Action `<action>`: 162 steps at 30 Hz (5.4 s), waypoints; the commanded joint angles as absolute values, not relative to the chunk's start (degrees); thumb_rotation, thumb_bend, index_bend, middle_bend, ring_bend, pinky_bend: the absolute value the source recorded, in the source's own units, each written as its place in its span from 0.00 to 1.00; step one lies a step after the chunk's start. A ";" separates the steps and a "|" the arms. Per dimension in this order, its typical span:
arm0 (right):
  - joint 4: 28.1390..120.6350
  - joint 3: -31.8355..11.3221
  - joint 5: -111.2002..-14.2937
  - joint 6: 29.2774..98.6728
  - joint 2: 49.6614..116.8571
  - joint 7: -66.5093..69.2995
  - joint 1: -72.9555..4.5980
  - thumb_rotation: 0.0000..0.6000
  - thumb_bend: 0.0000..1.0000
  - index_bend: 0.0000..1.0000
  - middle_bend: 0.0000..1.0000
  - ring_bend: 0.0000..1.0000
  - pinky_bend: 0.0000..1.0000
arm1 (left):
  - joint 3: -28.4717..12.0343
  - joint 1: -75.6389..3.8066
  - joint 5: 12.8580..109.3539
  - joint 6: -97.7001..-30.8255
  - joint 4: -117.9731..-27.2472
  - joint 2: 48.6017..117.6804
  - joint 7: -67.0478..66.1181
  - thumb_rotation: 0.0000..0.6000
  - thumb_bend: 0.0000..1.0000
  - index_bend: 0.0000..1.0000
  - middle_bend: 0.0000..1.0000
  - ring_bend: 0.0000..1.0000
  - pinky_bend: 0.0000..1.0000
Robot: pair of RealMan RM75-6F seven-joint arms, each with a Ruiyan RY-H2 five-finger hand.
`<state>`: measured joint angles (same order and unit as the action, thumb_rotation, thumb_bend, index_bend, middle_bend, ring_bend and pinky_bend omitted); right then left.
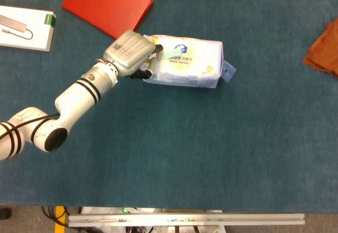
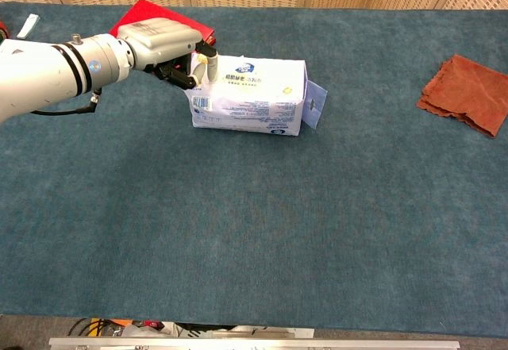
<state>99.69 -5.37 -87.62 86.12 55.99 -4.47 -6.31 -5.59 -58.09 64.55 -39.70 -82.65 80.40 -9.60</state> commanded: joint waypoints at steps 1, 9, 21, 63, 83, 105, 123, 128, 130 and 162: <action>99.67 -5.30 -87.67 86.17 55.96 -4.46 -6.24 1.00 0.30 0.16 0.27 0.25 0.26 | -5.75 -58.06 64.32 -39.67 -82.61 80.42 -9.79 0.67 0.70 0.39 1.00 1.00 0.98; 99.69 -5.26 -87.72 86.53 55.84 -4.33 -5.97 1.00 0.30 0.16 0.27 0.25 0.26 | -6.75 -57.84 63.79 -39.76 -83.20 79.79 -9.23 0.83 0.70 0.39 1.00 1.00 0.97; 99.84 -5.21 -87.76 86.78 55.72 -4.37 -5.71 1.00 0.30 0.16 0.27 0.25 0.26 | -6.16 -57.66 62.91 -38.85 -82.03 80.51 -10.33 0.83 0.70 0.39 1.00 1.00 0.97; 99.12 -5.14 -87.78 87.52 55.82 -3.43 -4.92 1.00 0.30 0.16 0.27 0.26 0.26 | -7.06 -59.80 58.28 -38.11 -81.81 82.72 -14.29 0.84 0.70 0.39 1.00 1.00 0.97; 98.62 -5.31 -87.41 87.29 55.99 -3.03 -4.92 1.00 0.30 0.16 0.27 0.26 0.26 | -6.62 -59.96 56.54 -38.59 -81.13 82.74 -15.76 0.84 0.70 0.39 1.00 1.00 0.97; 98.58 -5.35 -87.79 87.37 56.13 -2.95 -5.01 1.00 0.30 0.16 0.27 0.26 0.26 | -5.77 -58.85 56.57 -39.43 -82.69 81.17 -16.03 0.84 0.70 0.39 1.00 1.00 0.97; 98.52 -5.32 -87.78 87.78 55.96 -2.62 -4.68 1.00 0.30 0.16 0.27 0.26 0.26 | -6.14 -58.82 57.44 -40.06 -84.89 80.76 -16.16 0.84 0.70 0.39 1.00 1.00 0.97; 98.41 -5.29 -87.74 87.92 55.91 -2.47 -4.53 1.00 0.30 0.16 0.27 0.26 0.26 | -5.74 -59.12 56.75 -39.56 -84.02 81.57 -16.91 0.84 0.70 0.39 1.00 1.00 0.97; 98.34 -5.31 -87.66 88.00 55.88 -2.44 -4.47 1.00 0.30 0.16 0.27 0.26 0.26 | -5.77 -59.14 56.54 -39.61 -83.87 81.70 -16.97 0.84 0.70 0.39 1.00 1.00 0.97; 97.23 -5.53 -87.18 87.95 56.04 -1.15 -4.33 1.00 0.30 0.16 0.27 0.26 0.26 | -8.17 -59.14 55.67 -42.28 -84.54 82.40 -15.56 0.86 0.70 0.39 1.00 0.99 0.97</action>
<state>97.23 -5.53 -87.19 87.95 56.04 -1.15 -4.33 -7.86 -59.47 55.38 -41.83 -84.12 82.79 -15.99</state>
